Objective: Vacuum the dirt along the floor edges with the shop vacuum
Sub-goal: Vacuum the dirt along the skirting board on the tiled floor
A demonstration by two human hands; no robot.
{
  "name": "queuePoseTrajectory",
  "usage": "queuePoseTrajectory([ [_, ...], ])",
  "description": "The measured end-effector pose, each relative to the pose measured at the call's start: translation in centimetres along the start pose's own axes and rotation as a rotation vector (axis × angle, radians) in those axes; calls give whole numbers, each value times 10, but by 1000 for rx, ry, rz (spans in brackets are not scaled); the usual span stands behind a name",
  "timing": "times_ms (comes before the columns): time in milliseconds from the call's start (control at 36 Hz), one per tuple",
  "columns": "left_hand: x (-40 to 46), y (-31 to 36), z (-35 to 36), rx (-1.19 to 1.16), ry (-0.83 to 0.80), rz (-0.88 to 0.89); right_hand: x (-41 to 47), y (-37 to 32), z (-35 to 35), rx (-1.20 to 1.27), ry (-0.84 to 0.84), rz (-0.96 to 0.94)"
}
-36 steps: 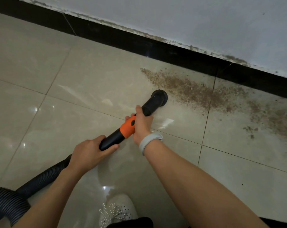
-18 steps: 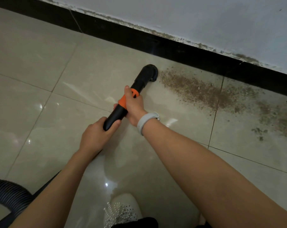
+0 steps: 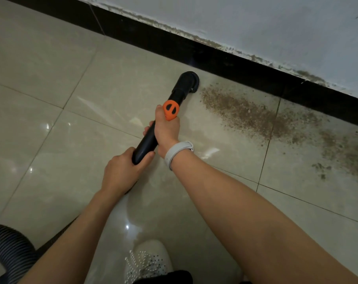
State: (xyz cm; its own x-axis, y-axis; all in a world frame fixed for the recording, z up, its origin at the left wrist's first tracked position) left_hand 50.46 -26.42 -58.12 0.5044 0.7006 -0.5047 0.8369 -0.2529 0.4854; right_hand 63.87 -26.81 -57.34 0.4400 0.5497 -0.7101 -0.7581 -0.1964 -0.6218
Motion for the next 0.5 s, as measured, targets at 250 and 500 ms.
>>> queuePoseTrajectory([
  [250,-11,7,19,-19,-51,38,0,-13,-23,-45,97,-20],
  [500,-12,27,30,-25,-104,96,-5,-22,-52,-25,155,-24],
])
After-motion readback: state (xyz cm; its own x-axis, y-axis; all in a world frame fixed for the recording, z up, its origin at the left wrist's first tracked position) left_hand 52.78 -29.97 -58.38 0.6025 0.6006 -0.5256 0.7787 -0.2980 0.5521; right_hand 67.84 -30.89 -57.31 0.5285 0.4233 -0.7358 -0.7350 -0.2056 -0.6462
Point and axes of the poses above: each hand's wrist, its own x-axis towards the middle knuckle, its own z-axis out of the palm, y = z × x, the point moved 1 cm from there along x, towards the middle knuckle, and after that the axes turned 9 degrees about -y, right-handed, at the moved point
